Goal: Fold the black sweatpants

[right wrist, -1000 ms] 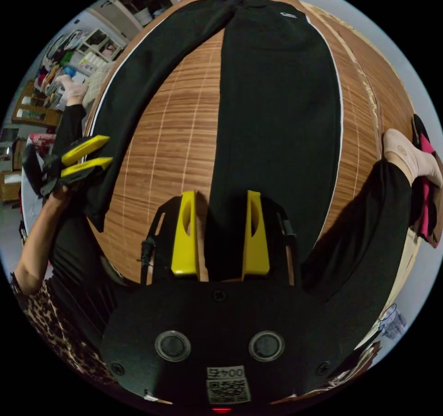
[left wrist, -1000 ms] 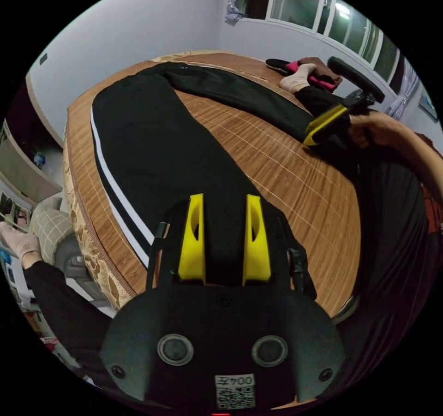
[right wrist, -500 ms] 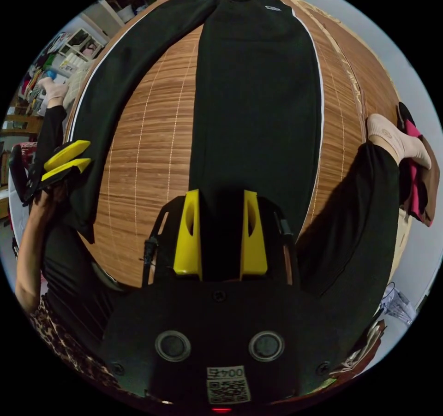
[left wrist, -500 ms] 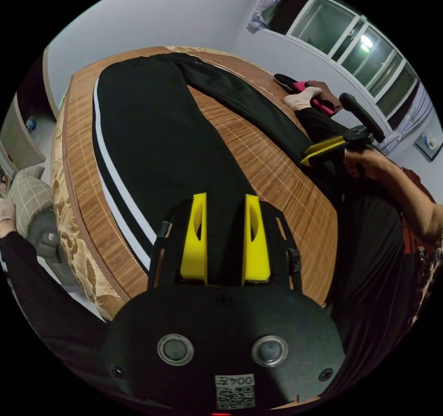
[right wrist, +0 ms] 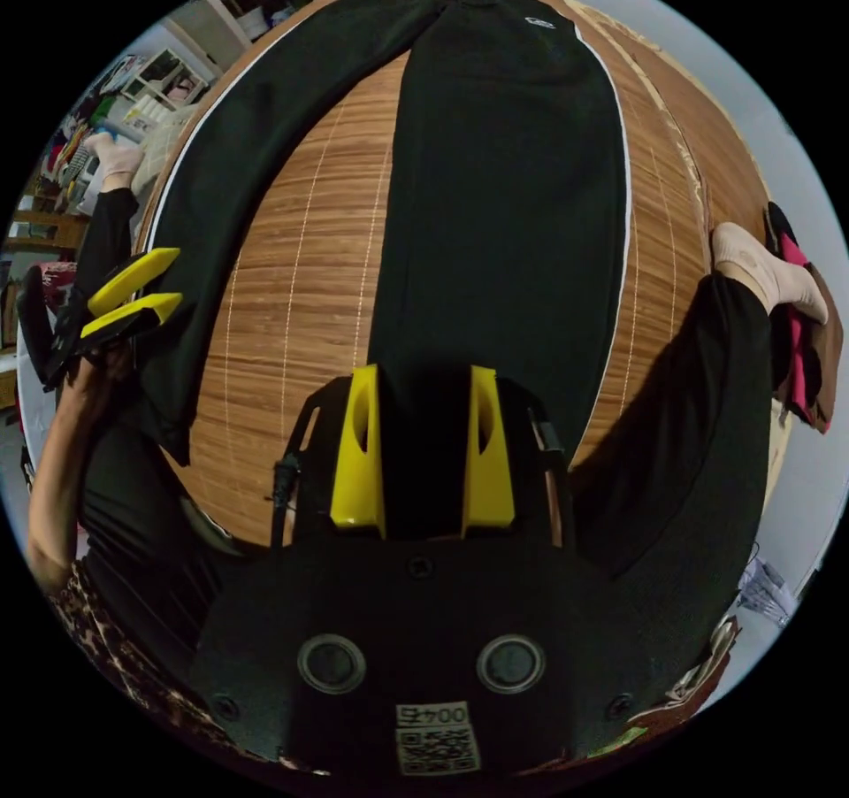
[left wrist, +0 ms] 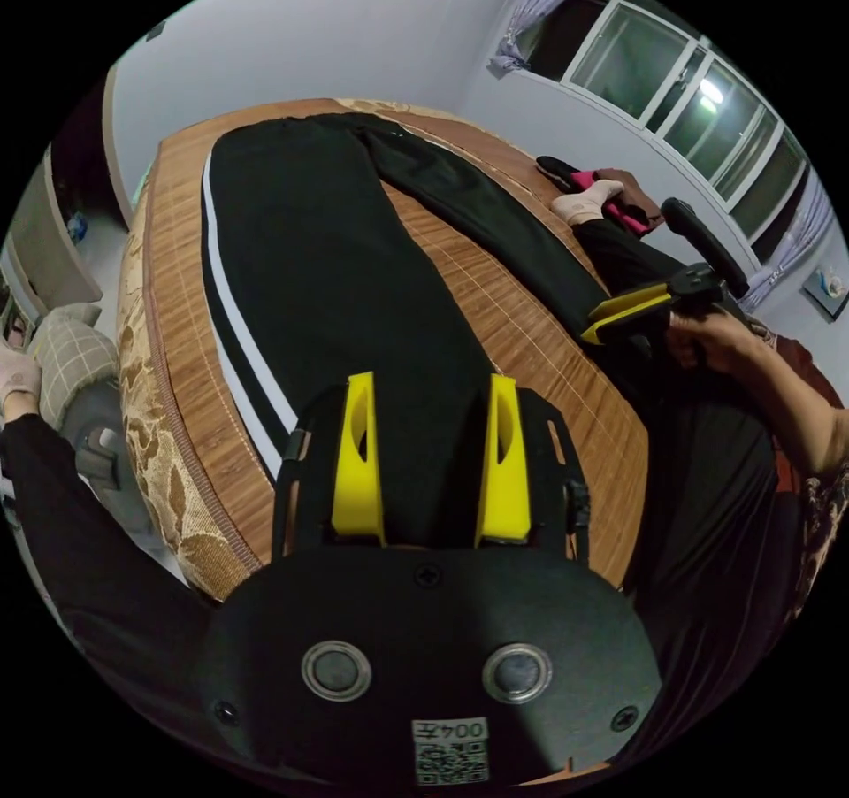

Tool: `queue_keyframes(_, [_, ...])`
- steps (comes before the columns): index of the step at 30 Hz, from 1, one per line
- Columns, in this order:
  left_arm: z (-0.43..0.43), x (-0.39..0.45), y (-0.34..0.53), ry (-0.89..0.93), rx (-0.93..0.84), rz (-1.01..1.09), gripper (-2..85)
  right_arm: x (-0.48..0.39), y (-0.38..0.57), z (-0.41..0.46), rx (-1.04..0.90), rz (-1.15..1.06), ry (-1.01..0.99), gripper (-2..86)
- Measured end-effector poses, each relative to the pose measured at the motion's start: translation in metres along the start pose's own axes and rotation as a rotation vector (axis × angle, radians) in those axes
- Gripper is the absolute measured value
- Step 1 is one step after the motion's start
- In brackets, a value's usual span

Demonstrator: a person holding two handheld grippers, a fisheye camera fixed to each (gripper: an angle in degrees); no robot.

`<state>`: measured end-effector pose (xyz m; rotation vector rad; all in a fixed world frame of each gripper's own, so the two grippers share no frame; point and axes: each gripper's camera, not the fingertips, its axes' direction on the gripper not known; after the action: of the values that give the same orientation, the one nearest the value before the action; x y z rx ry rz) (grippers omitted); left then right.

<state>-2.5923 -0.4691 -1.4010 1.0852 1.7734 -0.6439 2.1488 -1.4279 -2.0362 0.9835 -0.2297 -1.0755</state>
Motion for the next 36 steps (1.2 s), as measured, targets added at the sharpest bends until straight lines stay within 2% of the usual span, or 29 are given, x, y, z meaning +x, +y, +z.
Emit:
queue_keyframes(4, [0.000, 0.000, 0.000, -0.002, -0.001, 0.014, 16.6, 0.001, 0.015, -0.011, 0.089, -0.004, -0.007, 13.9])
queue_keyframes(9, [0.001, 0.002, -0.002, -0.027, -0.003, 0.025, 16.4, 0.013, 0.033, -0.044, 0.306, 0.009, -0.095, 12.0])
queue_keyframes(16, [0.009, 0.009, -0.009, -0.102, -0.017, 0.039, 14.9, 0.005, 0.012, -0.055, 0.334, -0.137, -0.123, 11.5])
queue_keyframes(21, [0.014, 0.007, -0.015, -0.139, -0.019, 0.020, 13.0, 0.023, -0.023, -0.041, 0.338, -0.216, 0.006, 9.9])
queue_keyframes(27, [0.018, -0.012, -0.024, -0.130, -0.004, -0.075, 8.3, 0.057, -0.039, 0.010, 0.329, -0.165, -0.030, 7.2])
queue_keyframes(29, [0.020, -0.020, -0.027, -0.115, -0.001, -0.112, 7.2, 0.058, -0.028, 0.011, 0.428, -0.152, -0.024, 6.0])
queue_keyframes(33, [0.021, -0.026, -0.041, -0.126, 0.004, -0.155, 7.0, 0.050, -0.016, 0.017, 0.479, -0.168, 0.063, 5.5])
queue_keyframes(36, [0.009, -0.023, -0.059, -0.147, 0.127, -0.166, 9.7, 0.058, -0.010, 0.017, 0.500, -0.150, 0.033, 5.6])
